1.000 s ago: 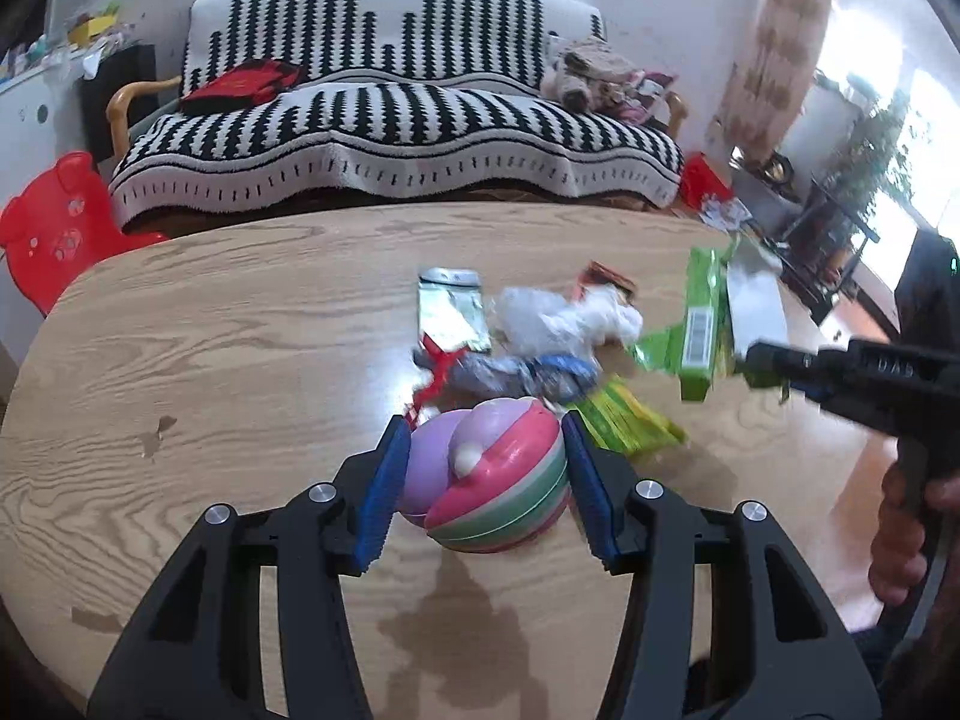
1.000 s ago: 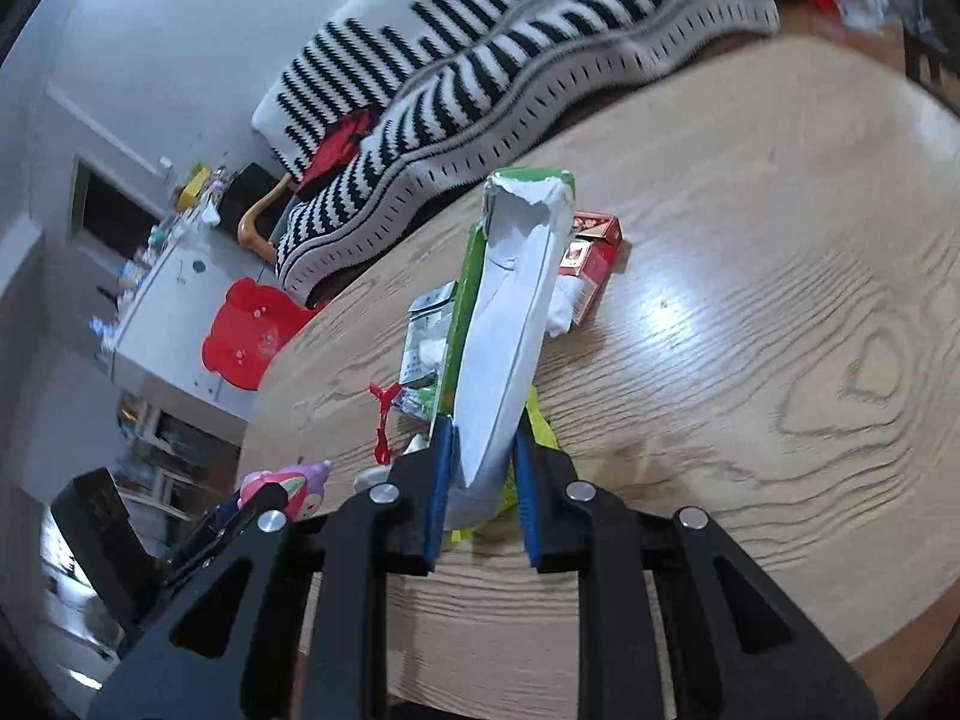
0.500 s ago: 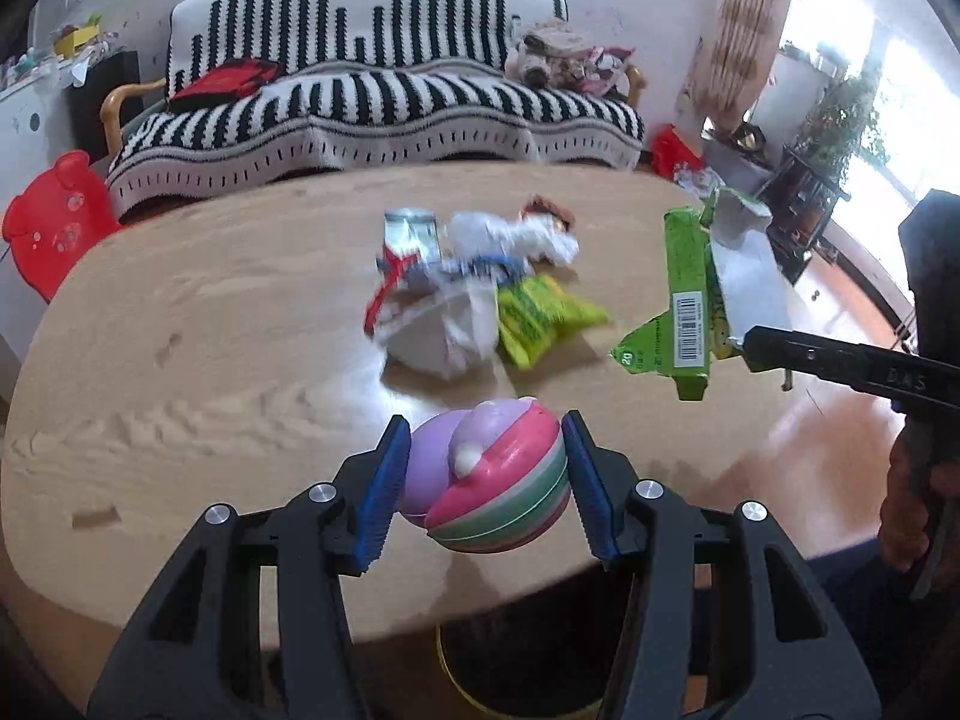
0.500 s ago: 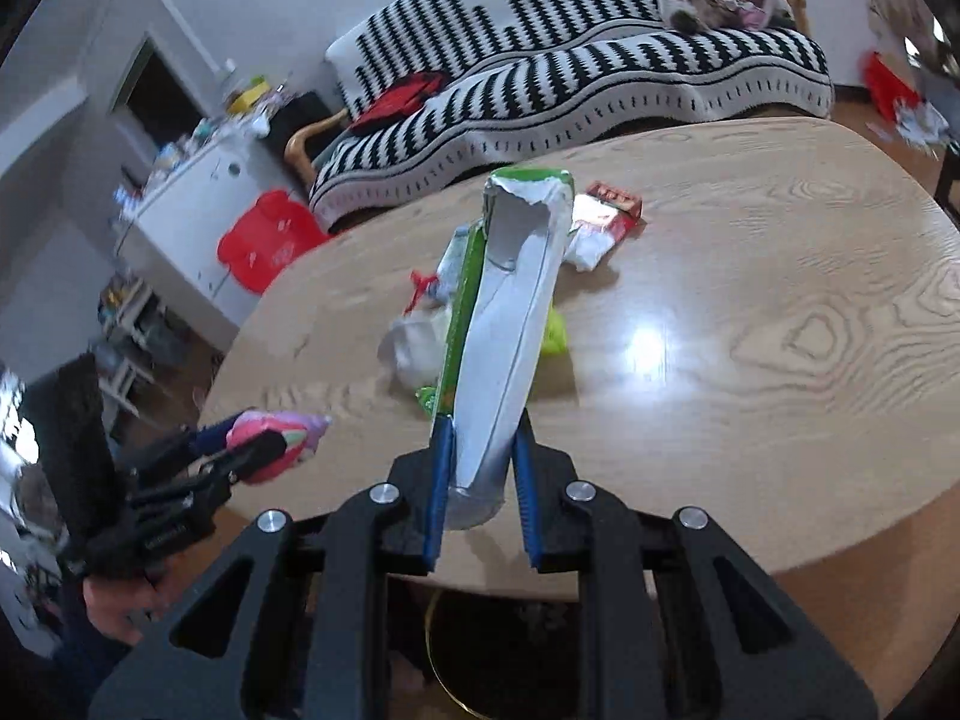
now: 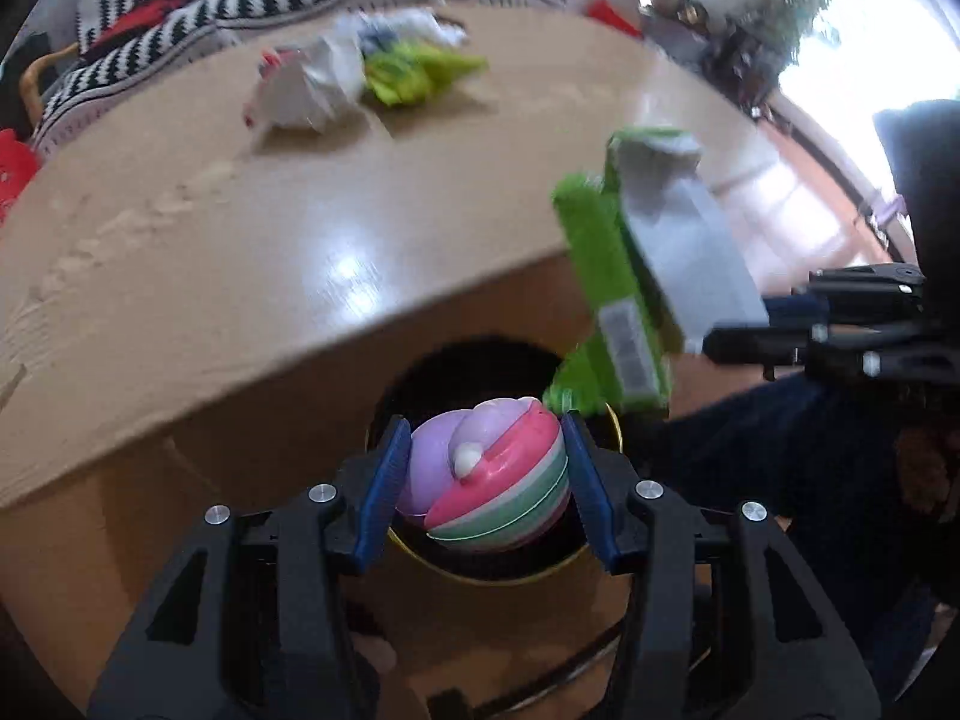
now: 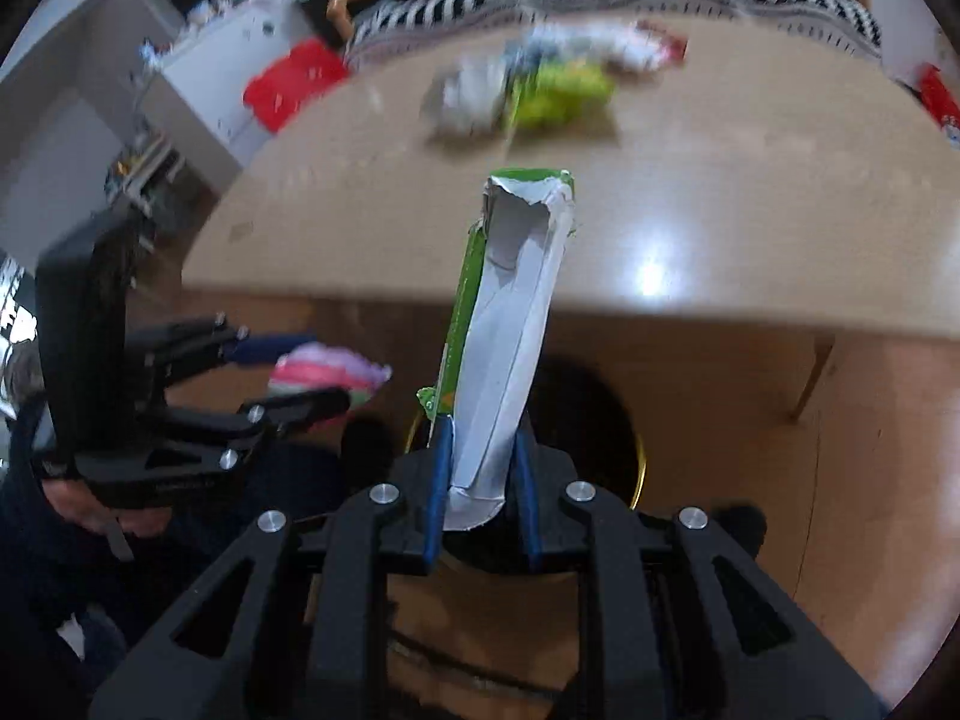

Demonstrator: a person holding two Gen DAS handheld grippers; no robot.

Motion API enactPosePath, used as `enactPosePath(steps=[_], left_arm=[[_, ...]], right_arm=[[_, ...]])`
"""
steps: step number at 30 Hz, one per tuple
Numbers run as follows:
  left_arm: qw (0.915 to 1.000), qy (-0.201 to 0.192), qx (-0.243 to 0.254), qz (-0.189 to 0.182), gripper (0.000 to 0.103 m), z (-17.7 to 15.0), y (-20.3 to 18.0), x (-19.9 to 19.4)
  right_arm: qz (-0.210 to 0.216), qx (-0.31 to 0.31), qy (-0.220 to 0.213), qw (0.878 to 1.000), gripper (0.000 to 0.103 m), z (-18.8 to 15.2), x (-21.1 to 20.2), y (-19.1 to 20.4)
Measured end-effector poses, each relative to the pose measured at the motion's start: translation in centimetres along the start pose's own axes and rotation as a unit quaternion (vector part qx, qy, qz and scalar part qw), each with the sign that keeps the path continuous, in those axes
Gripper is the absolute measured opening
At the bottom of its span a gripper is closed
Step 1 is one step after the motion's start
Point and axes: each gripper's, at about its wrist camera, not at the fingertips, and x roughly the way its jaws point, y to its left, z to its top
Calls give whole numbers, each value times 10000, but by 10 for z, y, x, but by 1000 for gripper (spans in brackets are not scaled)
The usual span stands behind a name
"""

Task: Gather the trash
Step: 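Carry ball and green box to the bin and open both tools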

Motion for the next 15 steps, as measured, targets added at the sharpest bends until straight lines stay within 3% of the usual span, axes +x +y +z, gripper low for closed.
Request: enactPosePath(steps=[4,15], left_arm=[[9994,341,-19,-81,51,-5,-2,19],[9980,550,-209,-244,51,1,4,34]], right_arm=[[-110,-1,408,9991,21,-13,21,2],[-125,162,628,9978,21,-10,31,3]])
